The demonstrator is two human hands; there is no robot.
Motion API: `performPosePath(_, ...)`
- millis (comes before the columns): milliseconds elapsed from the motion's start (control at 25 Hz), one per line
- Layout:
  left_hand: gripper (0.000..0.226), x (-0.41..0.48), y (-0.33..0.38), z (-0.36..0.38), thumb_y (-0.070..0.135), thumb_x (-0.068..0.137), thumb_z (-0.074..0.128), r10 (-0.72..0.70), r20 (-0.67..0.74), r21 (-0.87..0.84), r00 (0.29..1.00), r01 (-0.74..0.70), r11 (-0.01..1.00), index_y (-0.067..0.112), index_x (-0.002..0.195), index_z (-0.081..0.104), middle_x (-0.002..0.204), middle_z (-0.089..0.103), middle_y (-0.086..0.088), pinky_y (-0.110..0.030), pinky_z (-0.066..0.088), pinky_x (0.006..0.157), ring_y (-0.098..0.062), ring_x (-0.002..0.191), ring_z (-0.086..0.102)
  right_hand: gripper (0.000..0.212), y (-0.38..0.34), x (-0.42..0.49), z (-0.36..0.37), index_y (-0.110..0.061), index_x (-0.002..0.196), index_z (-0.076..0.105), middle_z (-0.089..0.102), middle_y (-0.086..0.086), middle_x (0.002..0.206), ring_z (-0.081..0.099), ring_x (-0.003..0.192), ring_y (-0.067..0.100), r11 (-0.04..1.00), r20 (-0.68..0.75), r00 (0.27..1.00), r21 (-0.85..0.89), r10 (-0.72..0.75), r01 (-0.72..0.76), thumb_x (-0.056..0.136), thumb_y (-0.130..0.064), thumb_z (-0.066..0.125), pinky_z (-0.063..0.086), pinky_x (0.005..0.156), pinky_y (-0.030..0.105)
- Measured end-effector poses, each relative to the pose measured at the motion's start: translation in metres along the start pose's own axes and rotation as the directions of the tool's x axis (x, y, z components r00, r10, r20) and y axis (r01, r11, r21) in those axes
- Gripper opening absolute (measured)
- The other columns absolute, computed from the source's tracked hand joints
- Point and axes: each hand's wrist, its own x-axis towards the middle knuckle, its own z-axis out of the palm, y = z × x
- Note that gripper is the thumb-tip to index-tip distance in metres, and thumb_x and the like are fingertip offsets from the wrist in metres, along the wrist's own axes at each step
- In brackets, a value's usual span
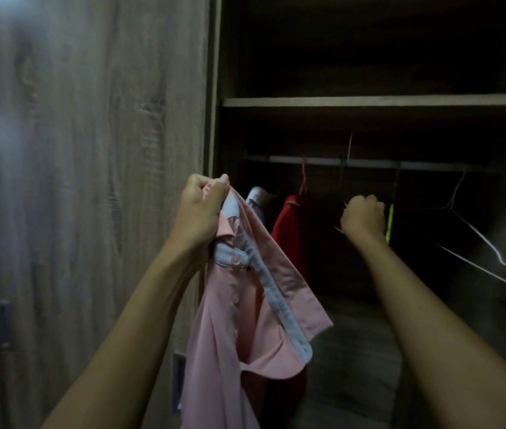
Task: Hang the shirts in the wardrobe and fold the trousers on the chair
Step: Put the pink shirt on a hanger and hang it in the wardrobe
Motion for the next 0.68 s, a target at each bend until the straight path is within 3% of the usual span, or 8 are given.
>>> performPosePath(120, 0.022, 0.005, -0.007, 0.010, 0.027, 0.095, 0.053, 0.009, 0.017, 0.011, 1.000, -0.009, 1.000, 0.017, 0.077, 0.044, 0.076, 0.053, -0.007, -0.040, 0.046, 0.068, -0.021, 0.072, 0.052, 0.021, 0.004, 0.013, 0.013, -0.003, 0.110, 0.061, 0.055, 0.021, 0.121, 0.052, 0.113, 0.038, 0.999, 0.131, 0.991, -0.034, 0.005, -0.001, 0.091, -0.007, 0.052, 0.047, 0.091, 0.043)
performPosePath(240, 0.021, 0.008, -0.015, 0.014, 0.028, 0.095, 0.052, 0.008, 0.029, 0.030, 1.000, -0.009, 0.999, 0.017, 0.079, 0.045, 0.079, 0.053, -0.009, -0.039, 0.047, 0.067, -0.022, 0.072, 0.052, 0.020, 0.006, 0.023, 0.019, -0.001, 0.104, 0.063, 0.061, 0.021, 0.114, 0.058, 0.107, 0.037, 1.000, 0.165, 0.986, 0.008, -0.015, 0.014, 0.091, -0.002, 0.047, 0.050, 0.085, 0.041)
performPosePath(400, 0.021, 0.012, -0.021, 0.013, 0.026, 0.096, 0.052, 0.008, 0.030, 0.034, 1.000, -0.009, 0.999, 0.017, 0.079, 0.044, 0.077, 0.052, -0.008, -0.036, 0.046, 0.063, -0.019, 0.068, 0.051, 0.028, 0.001, 0.030, 0.020, 0.003, 0.118, 0.057, 0.049, 0.023, 0.129, 0.054, 0.114, 0.038, 0.995, 0.195, 0.979, 0.079, 0.052, -0.068, 0.093, -0.001, 0.045, 0.049, 0.086, 0.040)
performPosePath(560, 0.021, 0.012, -0.021, 0.010, 0.024, 0.096, 0.052, 0.014, 0.015, 0.016, 1.000, -0.015, 1.000, 0.017, 0.077, 0.043, 0.074, 0.050, -0.007, -0.033, 0.044, 0.060, -0.019, 0.067, 0.048, 0.037, -0.005, 0.029, 0.018, 0.002, 0.130, 0.042, 0.036, 0.021, 0.137, 0.046, 0.121, 0.040, 0.940, 0.195, 0.971, 0.284, 0.136, -0.189, 0.093, 0.000, 0.044, 0.047, 0.093, 0.047)
performPosePath(680, 0.020, 0.008, -0.018, 0.002, 0.023, 0.096, 0.051, -0.002, 0.044, -0.009, 0.999, 0.003, 1.000, 0.016, 0.079, 0.043, 0.074, 0.050, -0.007, -0.030, 0.046, 0.056, -0.018, 0.065, 0.050, 0.039, -0.008, 0.013, 0.013, 0.000, 0.130, 0.041, 0.042, 0.019, 0.135, 0.049, 0.119, 0.036, 0.878, 0.214, 0.962, 0.411, 0.168, -0.245, 0.091, 0.000, 0.047, 0.049, 0.088, 0.041)
